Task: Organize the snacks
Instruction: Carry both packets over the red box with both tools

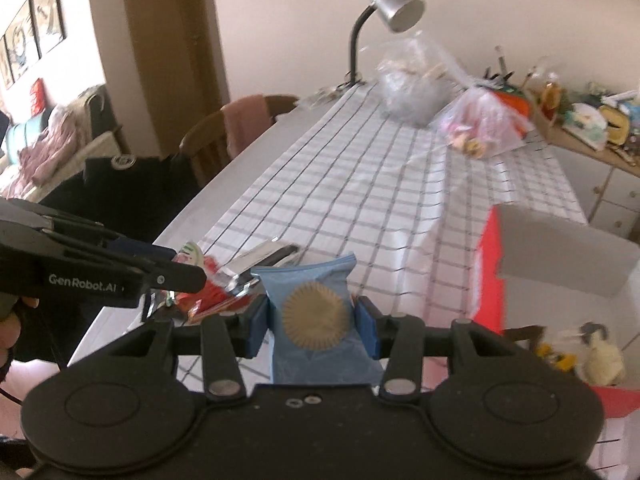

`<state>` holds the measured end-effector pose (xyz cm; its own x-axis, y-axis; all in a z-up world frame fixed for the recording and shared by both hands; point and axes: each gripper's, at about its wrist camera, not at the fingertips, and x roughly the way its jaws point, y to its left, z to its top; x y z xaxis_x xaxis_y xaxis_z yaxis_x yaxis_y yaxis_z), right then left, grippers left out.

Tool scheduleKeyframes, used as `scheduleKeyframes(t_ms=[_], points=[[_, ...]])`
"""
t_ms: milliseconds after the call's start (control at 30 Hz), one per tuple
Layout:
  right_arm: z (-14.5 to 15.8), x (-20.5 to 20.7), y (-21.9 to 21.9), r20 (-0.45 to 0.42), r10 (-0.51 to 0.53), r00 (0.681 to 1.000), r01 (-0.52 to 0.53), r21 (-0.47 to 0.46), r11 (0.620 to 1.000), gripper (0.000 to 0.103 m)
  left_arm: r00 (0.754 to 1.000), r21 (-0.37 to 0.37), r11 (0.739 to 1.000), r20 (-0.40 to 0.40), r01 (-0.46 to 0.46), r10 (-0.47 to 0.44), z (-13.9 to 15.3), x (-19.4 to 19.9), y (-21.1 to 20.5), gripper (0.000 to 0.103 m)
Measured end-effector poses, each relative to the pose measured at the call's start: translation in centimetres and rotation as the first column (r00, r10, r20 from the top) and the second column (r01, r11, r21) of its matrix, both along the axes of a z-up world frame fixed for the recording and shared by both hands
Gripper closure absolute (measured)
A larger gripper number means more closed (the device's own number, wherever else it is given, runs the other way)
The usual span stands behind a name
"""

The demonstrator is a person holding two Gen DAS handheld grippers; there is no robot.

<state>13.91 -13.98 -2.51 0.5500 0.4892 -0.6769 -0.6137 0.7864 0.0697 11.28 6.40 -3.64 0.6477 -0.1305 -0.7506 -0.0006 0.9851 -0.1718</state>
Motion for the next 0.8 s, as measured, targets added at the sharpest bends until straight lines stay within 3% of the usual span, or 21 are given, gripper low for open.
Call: scheduleKeyframes(t_ms=[433, 800], points=[[2.7, 3.3, -9.3, 0.065, -0.101, 0.993, 0.1, 0.02, 0.995, 0.059, 0.995, 0.027, 0.997, 0.068, 0.075, -0.077, 3.1, 4.7, -9.9, 0.069], [2.5, 7.3, -17.0, 0.075, -0.173, 0.982, 0.172, 0.021, 0.985, 0.058, 0.991, 0.053, 0.991, 0.059, 0.12, -0.123, 2.9, 9.3, -17.6, 0.069]])
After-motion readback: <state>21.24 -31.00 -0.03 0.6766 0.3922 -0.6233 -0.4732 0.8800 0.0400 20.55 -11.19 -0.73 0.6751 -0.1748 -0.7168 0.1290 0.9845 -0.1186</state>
